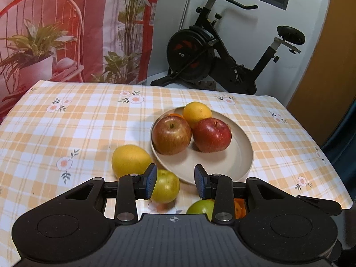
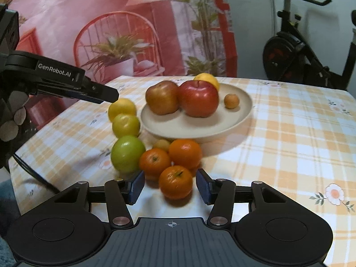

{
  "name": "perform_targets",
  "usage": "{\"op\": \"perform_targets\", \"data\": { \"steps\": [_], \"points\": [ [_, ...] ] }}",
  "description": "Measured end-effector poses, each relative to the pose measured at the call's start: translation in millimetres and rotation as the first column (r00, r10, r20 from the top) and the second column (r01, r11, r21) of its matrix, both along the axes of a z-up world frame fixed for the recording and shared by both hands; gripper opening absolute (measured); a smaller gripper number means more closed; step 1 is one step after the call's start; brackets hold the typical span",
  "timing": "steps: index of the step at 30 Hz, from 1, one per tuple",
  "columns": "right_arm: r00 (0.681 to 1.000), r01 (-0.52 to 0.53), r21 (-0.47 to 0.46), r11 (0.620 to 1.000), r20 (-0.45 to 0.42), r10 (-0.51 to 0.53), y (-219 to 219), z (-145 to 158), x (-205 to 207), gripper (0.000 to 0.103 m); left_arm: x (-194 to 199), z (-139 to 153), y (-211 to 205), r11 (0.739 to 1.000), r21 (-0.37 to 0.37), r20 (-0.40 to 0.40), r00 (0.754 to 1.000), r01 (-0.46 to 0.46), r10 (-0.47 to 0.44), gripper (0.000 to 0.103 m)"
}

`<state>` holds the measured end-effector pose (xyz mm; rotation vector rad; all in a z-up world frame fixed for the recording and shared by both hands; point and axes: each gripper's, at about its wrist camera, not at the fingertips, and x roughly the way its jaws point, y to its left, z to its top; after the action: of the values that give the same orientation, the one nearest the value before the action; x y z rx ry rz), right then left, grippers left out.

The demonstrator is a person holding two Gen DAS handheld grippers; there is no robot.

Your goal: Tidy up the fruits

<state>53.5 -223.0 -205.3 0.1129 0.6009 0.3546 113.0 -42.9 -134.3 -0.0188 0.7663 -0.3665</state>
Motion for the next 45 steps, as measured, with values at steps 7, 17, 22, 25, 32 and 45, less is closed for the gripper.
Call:
{"op": "perform_targets", "data": {
  "steps": [7, 17, 22, 25, 32, 45],
  "points": [
    [1.000, 0.001, -0.005, 1.000, 0.002, -0.001, 0.7, -2.2, 1.4, 0.042, -8.3, -9.8, 6.6, 1.000, -0.012, -0.026, 0.999, -0.024, 0.023, 0.039],
    [1.000, 0.014, 0.038, 0.999, -0.016, -0.014, -10.2, -11.0, 4.7, 0.032, -15.1, -18.2, 1.0, 1.000, -0.001, -0.040, 0.999, 0.001, -0.001, 0.039],
    [1.000, 0.009, 0.049, 0.999, -0.004, -0.009, -12.5, -12.5, 2.6, 0.032, -16.7, -20.3, -0.2, 1.000, -0.013, -0.054, 0.999, 0.003, -0.004, 0.042],
    [0.999, 0.029, 0.072, 0.997, 0.014, -0.030, -17.2, -12.7, 0.1, 0.032, -18.4, -22.0, -2.2, 1.000, -0.009, -0.056, 0.998, 0.012, -0.013, 0.043],
    [0.999, 0.043, 0.081, 0.996, 0.022, -0.045, -19.8, -12.5, -0.8, 0.032, -18.8, -23.8, -5.5, 1.000, 0.000, -0.054, 0.998, 0.016, -0.016, 0.044],
    [0.998, 0.059, 0.095, 0.994, 0.019, -0.061, -21.8, -12.7, -0.8, 0.032, -17.9, -27.1, -5.4, 1.000, 0.007, -0.056, 0.998, 0.007, -0.007, 0.044]
  ]
}}
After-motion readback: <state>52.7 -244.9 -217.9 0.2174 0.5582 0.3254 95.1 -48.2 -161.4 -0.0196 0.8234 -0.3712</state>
